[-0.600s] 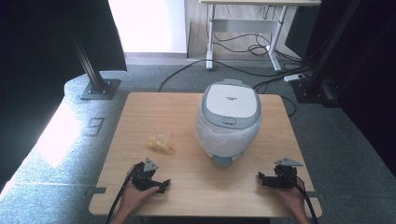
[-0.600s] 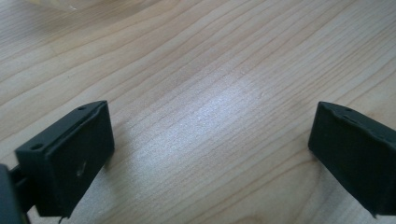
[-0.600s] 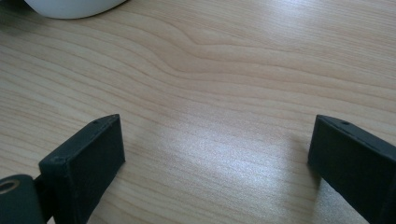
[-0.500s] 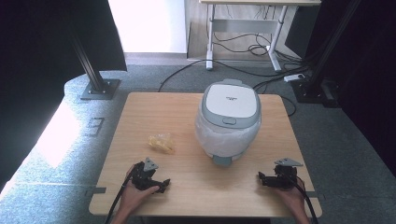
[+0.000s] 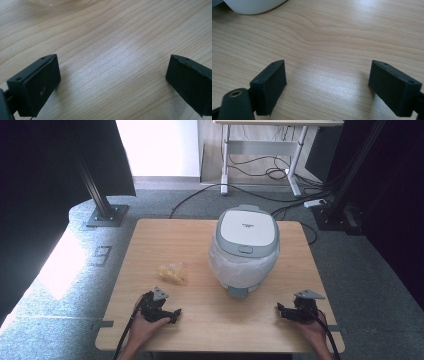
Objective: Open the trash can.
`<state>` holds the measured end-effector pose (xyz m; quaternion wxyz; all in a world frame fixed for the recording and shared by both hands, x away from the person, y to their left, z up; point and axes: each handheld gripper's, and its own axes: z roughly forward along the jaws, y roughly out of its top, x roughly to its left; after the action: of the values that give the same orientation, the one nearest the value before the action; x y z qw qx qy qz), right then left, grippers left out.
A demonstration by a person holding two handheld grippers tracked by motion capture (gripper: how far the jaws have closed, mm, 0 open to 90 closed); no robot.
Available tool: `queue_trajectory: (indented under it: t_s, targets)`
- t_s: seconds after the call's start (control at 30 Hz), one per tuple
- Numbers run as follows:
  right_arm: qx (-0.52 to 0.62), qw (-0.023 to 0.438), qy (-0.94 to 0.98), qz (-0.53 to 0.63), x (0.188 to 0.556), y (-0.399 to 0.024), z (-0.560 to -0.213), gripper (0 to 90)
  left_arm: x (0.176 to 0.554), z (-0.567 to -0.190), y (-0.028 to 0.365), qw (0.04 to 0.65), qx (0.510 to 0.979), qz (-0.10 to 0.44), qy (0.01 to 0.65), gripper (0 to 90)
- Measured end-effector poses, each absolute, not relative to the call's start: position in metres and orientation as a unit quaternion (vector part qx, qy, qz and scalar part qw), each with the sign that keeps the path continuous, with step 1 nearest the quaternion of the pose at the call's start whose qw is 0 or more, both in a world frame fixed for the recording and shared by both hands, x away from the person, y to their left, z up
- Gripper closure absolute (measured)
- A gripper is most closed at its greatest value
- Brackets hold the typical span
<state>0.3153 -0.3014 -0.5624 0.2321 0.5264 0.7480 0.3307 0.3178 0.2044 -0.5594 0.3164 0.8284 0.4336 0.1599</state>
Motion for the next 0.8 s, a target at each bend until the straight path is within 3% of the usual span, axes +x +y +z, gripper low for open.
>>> queue_trajectory:
  t_s: [0.37,0.8]
  targets:
    - [0.524,0.23,0.74,0.353,0.312,-0.308,-0.56,27.5,0.318,-0.559,0.204,0.316,0.828,0.16,0.434,0.0]
    - [0.497,0.225,0.707,0.449,0.285,-0.323,-0.522,60.8,0.319,-0.559,0.204,0.316,0.829,0.16,0.433,0.0]
